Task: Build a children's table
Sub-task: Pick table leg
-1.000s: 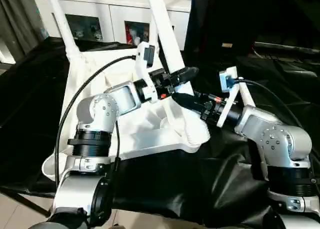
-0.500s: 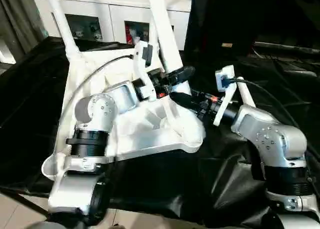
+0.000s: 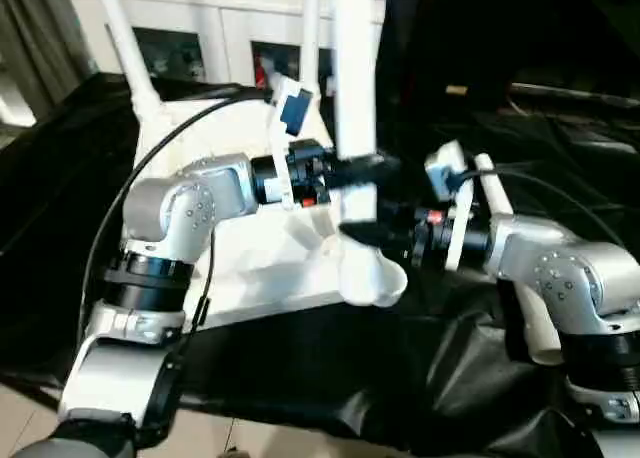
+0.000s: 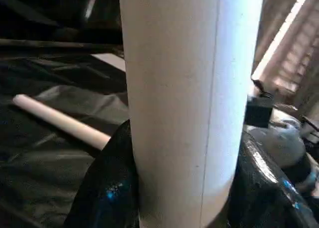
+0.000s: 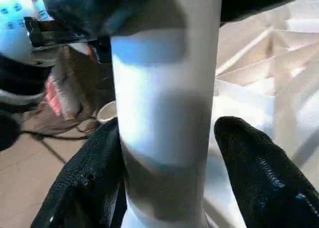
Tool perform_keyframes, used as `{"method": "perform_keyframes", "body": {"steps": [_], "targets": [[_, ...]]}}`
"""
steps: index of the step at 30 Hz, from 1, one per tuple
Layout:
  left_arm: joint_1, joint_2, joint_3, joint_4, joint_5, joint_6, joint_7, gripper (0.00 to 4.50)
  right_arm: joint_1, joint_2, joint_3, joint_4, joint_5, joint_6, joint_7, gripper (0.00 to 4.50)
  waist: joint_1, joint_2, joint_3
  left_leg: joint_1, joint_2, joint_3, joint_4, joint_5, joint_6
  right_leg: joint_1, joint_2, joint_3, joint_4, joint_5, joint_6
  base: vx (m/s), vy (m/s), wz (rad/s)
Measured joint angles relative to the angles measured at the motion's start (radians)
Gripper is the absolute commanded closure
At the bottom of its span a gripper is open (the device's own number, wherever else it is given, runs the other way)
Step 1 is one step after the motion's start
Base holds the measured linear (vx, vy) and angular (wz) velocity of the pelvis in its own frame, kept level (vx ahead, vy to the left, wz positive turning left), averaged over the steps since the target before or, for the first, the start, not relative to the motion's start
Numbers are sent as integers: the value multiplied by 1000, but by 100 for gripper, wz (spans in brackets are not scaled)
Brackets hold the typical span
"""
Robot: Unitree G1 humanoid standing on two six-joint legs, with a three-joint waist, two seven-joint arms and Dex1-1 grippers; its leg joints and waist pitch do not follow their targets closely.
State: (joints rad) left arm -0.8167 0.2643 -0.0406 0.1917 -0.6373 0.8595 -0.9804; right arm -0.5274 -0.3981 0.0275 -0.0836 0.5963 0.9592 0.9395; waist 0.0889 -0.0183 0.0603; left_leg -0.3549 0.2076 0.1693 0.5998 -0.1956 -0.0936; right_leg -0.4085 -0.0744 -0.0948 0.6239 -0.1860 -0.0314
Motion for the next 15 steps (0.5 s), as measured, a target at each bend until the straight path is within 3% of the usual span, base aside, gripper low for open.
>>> {"method": "perform_keyframes", "body": {"steps": [7,15], "targets": [[12,32,-48,-31,-20,-3,-126,261,0,-51,57,-31,19,1,92,150,1,-2,1,0,0,0,0,-1,-2,0,0,0,0,0,0,0,0,0],[18,27,-42,-31,-46,8,-147,262,14,-80,100,-34,21,-31,159,150,1,-9,2,-1,0,0,1,-1,-2,0,0,0,1,0,0,0,0,0]]}}
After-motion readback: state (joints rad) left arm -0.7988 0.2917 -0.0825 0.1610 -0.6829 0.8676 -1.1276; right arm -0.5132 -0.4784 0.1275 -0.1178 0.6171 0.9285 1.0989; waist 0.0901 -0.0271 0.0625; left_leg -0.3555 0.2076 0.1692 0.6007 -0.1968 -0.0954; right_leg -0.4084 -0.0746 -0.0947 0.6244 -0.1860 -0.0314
